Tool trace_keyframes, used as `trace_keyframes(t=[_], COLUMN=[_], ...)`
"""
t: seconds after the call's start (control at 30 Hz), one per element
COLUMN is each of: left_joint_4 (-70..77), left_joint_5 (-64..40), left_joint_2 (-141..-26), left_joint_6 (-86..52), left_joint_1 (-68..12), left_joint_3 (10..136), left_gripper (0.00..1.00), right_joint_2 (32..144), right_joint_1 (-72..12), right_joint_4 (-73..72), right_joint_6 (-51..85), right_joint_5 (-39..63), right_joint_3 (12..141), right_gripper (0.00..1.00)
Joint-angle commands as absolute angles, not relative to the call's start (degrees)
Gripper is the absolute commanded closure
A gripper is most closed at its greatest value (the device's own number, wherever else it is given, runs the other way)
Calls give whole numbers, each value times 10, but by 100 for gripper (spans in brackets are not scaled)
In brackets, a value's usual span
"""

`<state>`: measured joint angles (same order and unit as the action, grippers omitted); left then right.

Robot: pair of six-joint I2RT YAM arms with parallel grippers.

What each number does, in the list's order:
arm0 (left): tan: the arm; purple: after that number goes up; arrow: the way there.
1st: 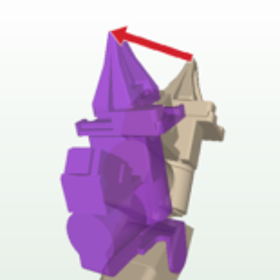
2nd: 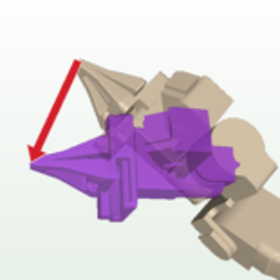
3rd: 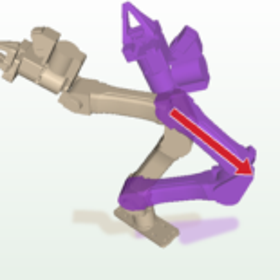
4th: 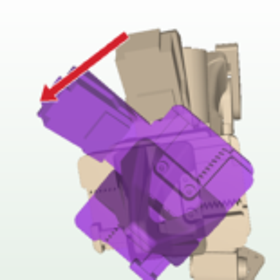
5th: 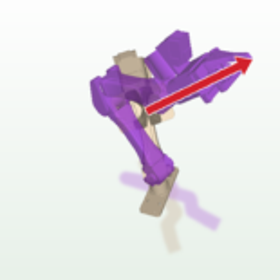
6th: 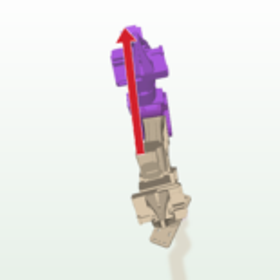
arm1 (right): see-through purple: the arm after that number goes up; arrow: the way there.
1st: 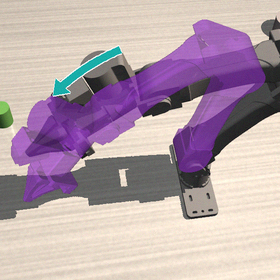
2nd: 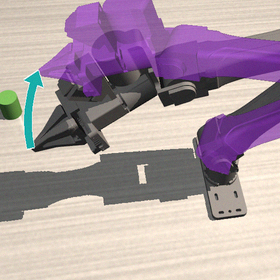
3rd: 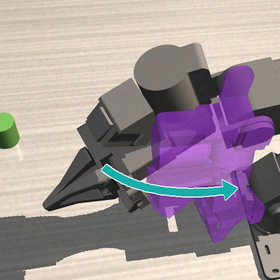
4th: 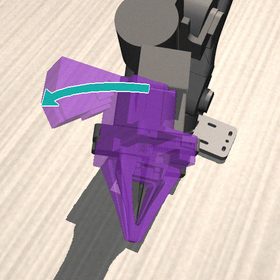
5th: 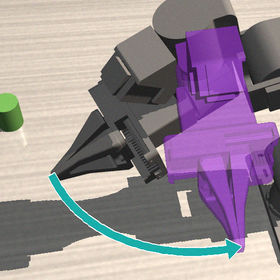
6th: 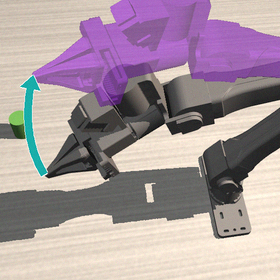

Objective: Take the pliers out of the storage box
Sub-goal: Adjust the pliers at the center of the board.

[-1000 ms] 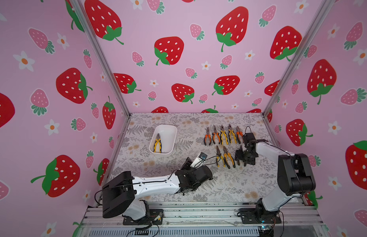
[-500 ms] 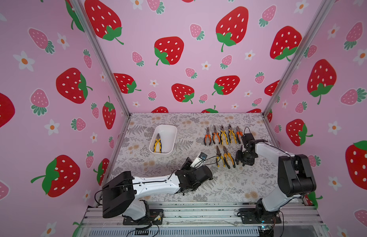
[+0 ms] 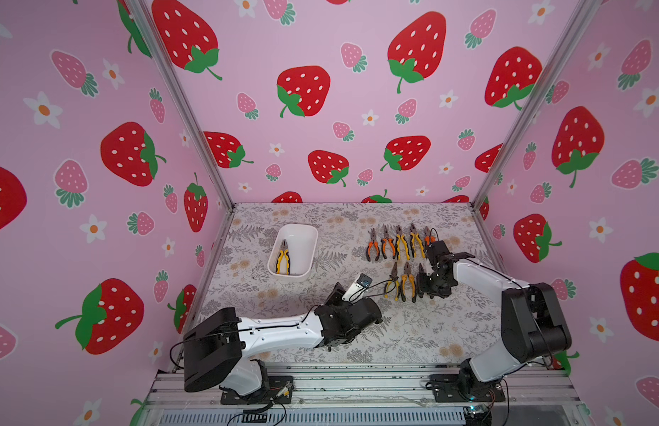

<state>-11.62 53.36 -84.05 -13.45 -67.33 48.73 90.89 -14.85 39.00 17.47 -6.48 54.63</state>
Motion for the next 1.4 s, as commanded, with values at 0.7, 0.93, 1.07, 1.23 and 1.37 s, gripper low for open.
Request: trace_keyframes(t=[0.7, 0.93, 1.07, 1.23, 1.37], left_joint_4=[-125, -125, -125, -128, -131], left_joint_5=[536, 536, 536, 536, 535], left_joint_2=[-839, -840, -842, -851, -856], left_joint_6=[-136, -136, -135, -133, -134], left_joint_1=[-671, -671, -672, -671, -672], left_joint_3=[504, 506, 507, 514, 517], left_gripper=[50, 50, 50, 50, 51], right_joint_2=[940, 895, 830, 783, 839], right_joint_1=[-144, -148, -167, -219, -274], right_joint_4=[416, 403, 402, 399, 422], right_joint_6=[192, 201, 228, 287, 313], right_joint_5=[-119, -112, -69, -8, -23], right_joint_3=[569, 548, 537, 536, 578], right_gripper=[26, 23, 27, 30, 30])
